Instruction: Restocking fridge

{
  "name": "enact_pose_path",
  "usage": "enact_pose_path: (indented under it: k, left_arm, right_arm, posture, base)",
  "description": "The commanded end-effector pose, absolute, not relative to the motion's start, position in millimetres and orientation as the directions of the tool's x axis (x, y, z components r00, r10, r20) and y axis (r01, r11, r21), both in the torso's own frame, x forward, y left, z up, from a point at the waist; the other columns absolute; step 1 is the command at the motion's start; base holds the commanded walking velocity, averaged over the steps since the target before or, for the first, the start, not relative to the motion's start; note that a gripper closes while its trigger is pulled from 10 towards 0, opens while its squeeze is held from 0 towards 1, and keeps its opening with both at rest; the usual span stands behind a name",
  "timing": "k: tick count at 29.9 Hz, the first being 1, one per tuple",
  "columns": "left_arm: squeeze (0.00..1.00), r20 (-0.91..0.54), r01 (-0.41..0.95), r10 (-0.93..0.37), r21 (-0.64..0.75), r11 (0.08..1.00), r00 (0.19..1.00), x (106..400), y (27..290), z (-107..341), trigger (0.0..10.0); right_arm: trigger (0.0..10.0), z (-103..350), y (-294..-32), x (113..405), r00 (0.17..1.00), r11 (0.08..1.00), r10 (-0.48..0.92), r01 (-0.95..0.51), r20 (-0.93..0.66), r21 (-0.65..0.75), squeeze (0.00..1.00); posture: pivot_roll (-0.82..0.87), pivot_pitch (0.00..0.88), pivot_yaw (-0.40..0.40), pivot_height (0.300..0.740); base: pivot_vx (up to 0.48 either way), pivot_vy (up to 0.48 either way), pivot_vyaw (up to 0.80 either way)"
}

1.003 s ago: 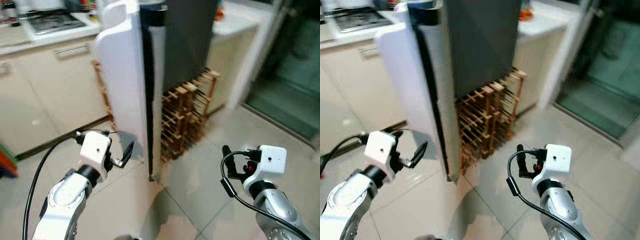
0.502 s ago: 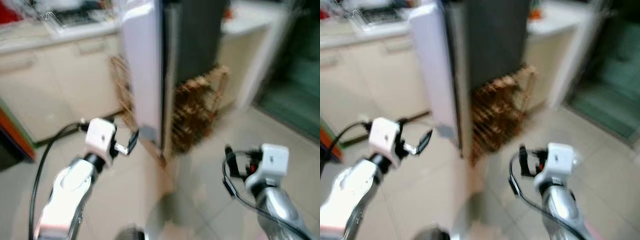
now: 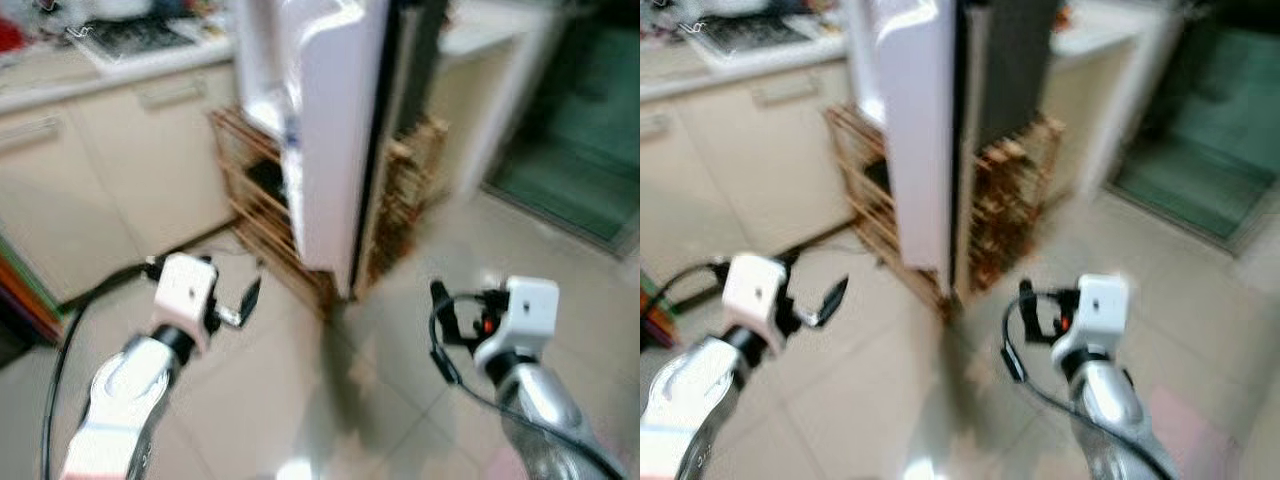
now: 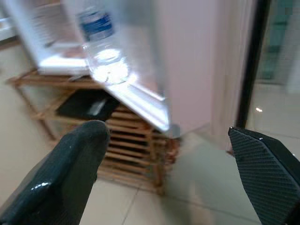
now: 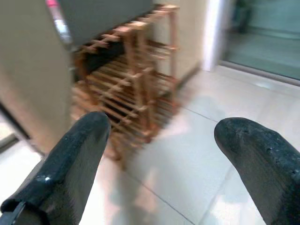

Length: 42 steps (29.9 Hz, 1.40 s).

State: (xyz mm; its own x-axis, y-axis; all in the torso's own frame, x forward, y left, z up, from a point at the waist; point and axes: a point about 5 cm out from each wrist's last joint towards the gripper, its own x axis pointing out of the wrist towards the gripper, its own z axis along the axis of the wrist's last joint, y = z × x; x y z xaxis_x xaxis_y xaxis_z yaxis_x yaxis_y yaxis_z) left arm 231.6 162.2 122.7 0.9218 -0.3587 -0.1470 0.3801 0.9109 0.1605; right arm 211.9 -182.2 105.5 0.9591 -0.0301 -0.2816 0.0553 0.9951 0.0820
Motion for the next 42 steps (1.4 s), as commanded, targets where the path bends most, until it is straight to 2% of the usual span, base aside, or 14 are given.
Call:
enact_pose_path:
  k: [1, 9, 10, 15, 24, 26, 29, 36, 42]
  left_arm:
    - [0.00, -0.148, 0.353, -0.329, 0.196, 0.915, 0.933, 234, 171, 126, 10.0]
    - [0.00, -0.145, 0.342, -0.318, 0.194, 0.920, 0.937, 238, 176, 128, 10.0]
    - [0.00, -0.161, 0.311, -0.279, 0.232, 0.922, 0.947, 241, 180, 127, 10.0]
    - [0.00, -0.150, 0.251, -0.221, 0.229, 0.941, 0.964, 245, 185, 130, 10.0]
    - [0.00, -0.115, 0.342, -0.326, 0.155, 0.927, 0.938, 242, 170, 135, 10.0]
    - [0.00, -0.121, 0.421, -0.405, 0.162, 0.893, 0.906, 236, 162, 132, 10.0]
    - [0.00, -0.119, 0.433, -0.418, 0.161, 0.887, 0.901, 235, 161, 132, 10.0]
    - [0.00, -0.166, 0.484, -0.457, 0.205, 0.851, 0.874, 236, 170, 131, 10.0]
    - [0.00, -0.181, 0.513, -0.481, 0.228, 0.828, 0.858, 238, 172, 132, 10.0]
  right_arm:
    - [10.0, 109, -175, 215, 0.963, 0.994, -0.005, 0.034, -0.269, 0.103, 0.00]
    - [10.0, 111, -177, 220, 0.966, 0.992, -0.041, 0.071, -0.255, 0.108, 0.00]
    - [10.0, 111, -177, 222, 0.967, 0.992, -0.045, 0.072, -0.251, 0.099, 0.00]
    - [10.0, 112, -175, 224, 0.969, 0.994, -0.044, 0.066, -0.243, 0.084, 0.00]
    - [10.0, 125, -170, 245, 0.987, 0.998, -0.032, 0.040, -0.155, 0.052, 0.00]
    - [10.0, 130, -176, 267, 0.987, 0.997, -0.073, 0.074, -0.145, 0.004, 0.00]
    - [10.0, 131, -178, 272, 0.985, 0.996, -0.091, 0.091, -0.145, -0.005, 0.00]
    - [10.0, 137, -180, 331, 0.970, 0.979, -0.198, 0.202, -0.144, 0.011, 0.00]
    - [10.0, 138, -167, 364, 0.970, 0.984, -0.177, 0.180, -0.169, 0.005, 0.00]
  posture:
    - [0.07, 0.000, 0.029, 0.740]
    - [0.07, 0.000, 0.039, 0.740]
    - [0.07, 0.000, 0.038, 0.740]
    - [0.07, 0.000, 0.036, 0.740]
    - [0.07, 0.000, 0.042, 0.740]
    - [0.08, 0.000, 0.037, 0.740]
    - [0.08, 0.000, 0.037, 0.740]
    - [0.10, 0.000, 0.044, 0.740]
    - [0.11, 0.000, 0.053, 0.740]
  base:
    - [0.000, 0.446, -0.65]
    - [0.000, 0.405, -0.64]
    - [0.000, -0.480, 0.00]
    - [0.000, -0.445, 0.00]
    - [0.000, -0.034, 0.00]
    - [0.000, 0.000, 0.00]
    - [0.000, 0.000, 0.00]
    - [0.000, 0.000, 0.00]
    - [0.000, 0.000, 0.00]
